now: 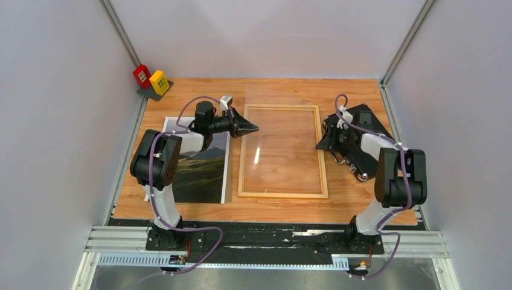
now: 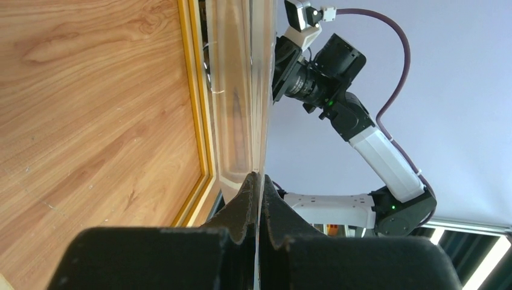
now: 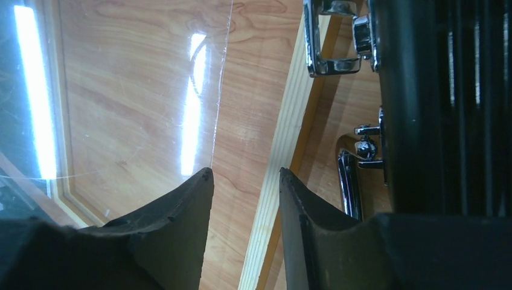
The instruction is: Put the photo into the frame
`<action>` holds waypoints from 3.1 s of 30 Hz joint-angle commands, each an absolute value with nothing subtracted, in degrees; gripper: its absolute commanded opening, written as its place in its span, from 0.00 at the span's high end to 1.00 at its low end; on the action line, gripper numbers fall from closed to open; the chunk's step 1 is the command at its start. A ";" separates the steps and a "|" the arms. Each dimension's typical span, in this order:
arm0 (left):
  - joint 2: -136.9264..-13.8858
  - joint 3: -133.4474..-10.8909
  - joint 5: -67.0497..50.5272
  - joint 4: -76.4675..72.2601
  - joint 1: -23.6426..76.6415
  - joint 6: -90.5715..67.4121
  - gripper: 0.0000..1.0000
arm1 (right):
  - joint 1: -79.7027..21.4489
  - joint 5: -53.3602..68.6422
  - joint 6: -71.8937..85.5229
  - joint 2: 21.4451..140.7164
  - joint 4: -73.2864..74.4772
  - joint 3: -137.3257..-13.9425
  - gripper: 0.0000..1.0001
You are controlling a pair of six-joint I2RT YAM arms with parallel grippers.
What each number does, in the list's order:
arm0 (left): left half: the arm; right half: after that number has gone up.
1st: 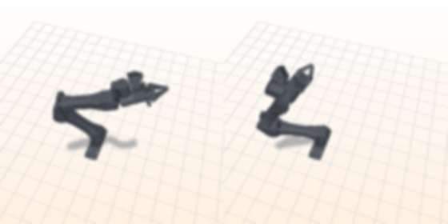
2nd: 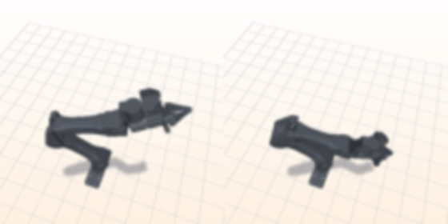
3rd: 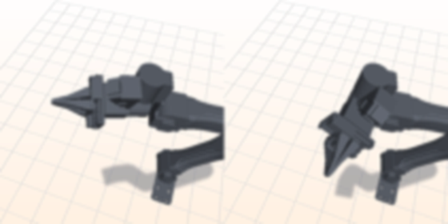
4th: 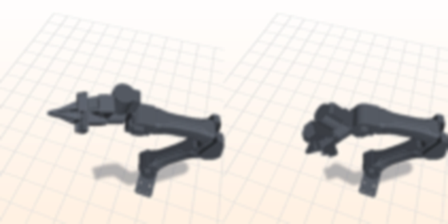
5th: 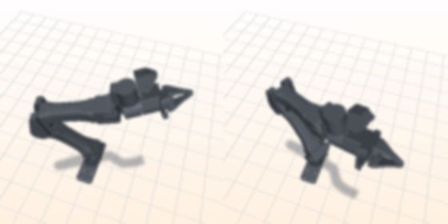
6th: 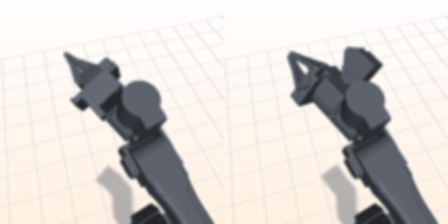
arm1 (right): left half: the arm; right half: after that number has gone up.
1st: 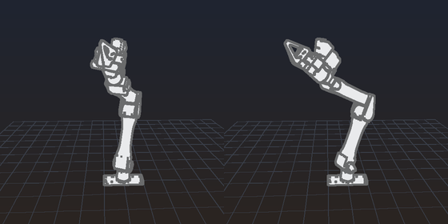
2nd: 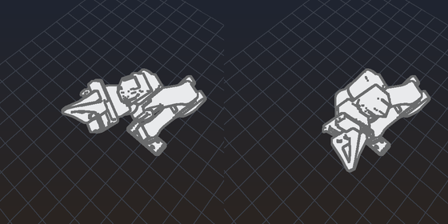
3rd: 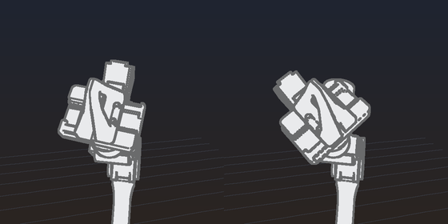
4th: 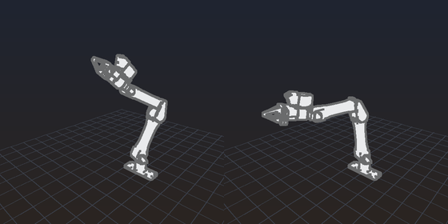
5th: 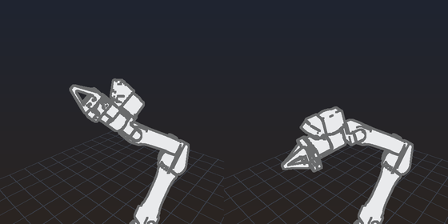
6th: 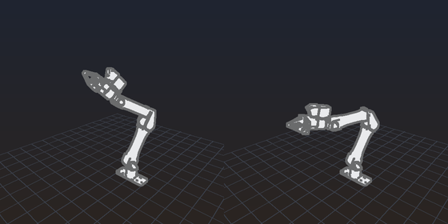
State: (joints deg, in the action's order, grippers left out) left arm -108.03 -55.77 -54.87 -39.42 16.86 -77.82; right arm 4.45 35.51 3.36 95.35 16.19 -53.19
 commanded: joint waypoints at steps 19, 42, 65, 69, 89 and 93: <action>-108.02 -55.00 -54.40 -40.34 17.40 -74.75 1.00 | 3.69 30.92 2.86 97.12 12.74 -55.48 0.63; -113.15 -56.14 -55.19 -47.12 18.66 -81.18 1.00 | 3.78 31.64 3.08 100.28 13.00 -57.49 0.76; -114.82 -57.96 -55.72 -49.11 19.31 -82.97 1.00 | 4.12 31.81 3.08 99.99 13.27 -57.66 0.72; -114.96 -58.26 -55.72 -48.56 19.34 -82.75 1.00 | 4.39 31.90 3.25 100.02 13.35 -57.68 0.70; -114.99 -57.76 -53.65 -42.89 19.40 -76.27 1.00 | 4.39 32.66 3.43 100.37 13.60 -57.57 0.62; -115.38 -57.42 -53.02 -42.05 19.42 -75.14 1.00 | 4.39 32.86 3.60 100.51 13.71 -57.61 0.58</action>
State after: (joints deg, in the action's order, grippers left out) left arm -114.78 -56.45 -53.76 -43.16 17.43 -78.00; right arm 4.08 30.83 3.33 100.09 15.64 -55.96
